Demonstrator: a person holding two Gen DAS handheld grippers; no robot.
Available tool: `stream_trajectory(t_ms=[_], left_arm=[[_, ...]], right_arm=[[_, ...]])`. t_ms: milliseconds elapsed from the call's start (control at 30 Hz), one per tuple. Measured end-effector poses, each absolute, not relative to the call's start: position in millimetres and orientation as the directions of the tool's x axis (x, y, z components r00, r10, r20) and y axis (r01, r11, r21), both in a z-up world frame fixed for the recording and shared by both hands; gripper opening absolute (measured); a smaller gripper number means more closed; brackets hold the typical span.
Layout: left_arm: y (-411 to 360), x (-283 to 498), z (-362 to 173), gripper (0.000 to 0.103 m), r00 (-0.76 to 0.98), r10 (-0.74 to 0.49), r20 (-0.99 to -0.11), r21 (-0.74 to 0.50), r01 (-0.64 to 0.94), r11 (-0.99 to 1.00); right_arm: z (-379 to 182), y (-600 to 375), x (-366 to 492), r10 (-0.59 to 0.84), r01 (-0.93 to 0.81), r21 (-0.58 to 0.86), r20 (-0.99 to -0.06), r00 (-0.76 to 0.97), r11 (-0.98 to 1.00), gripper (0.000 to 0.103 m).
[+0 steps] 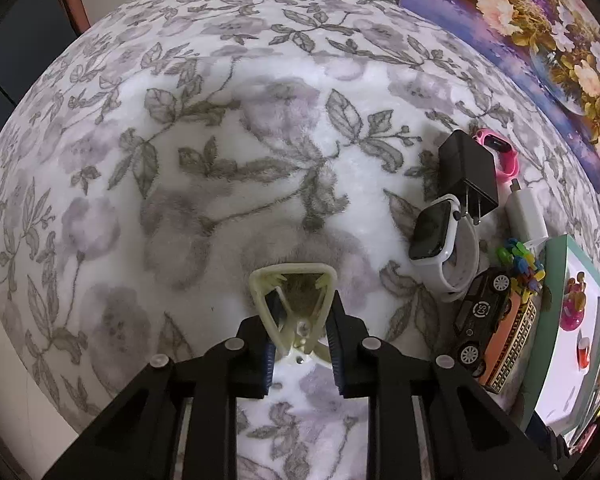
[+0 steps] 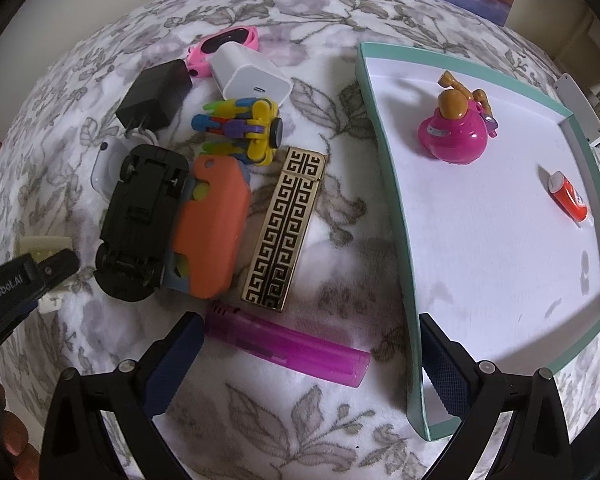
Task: Organize rigid objects
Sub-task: 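Lift the cream frame with the left gripper while the right gripper approaches the purple lighter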
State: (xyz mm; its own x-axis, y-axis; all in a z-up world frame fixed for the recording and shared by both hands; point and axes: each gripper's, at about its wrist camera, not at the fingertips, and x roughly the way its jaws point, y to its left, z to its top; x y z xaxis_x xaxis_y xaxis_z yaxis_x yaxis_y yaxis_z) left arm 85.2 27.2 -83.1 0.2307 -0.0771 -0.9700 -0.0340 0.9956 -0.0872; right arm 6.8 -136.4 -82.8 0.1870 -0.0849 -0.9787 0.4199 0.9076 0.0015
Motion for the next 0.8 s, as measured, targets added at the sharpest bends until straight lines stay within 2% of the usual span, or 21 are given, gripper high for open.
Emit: stream_trajectory(t_ms=[200, 800], left_arm=[[29, 84, -82, 0.024, 0.229, -0.095, -0.969, -0.104, -0.026, 0.994], [34, 74, -76, 0.024, 0.211, -0.119, -0.97, -0.13, -0.037, 0.991]], right_arm=[[-81, -139, 5, -0.074, 0.422, 0.014, -0.979, 0.192, 0.906, 0.1], [-71, -145, -1, -0.032, 0.443, 0.061, -0.979, 0.2, 0.894, 0.082]])
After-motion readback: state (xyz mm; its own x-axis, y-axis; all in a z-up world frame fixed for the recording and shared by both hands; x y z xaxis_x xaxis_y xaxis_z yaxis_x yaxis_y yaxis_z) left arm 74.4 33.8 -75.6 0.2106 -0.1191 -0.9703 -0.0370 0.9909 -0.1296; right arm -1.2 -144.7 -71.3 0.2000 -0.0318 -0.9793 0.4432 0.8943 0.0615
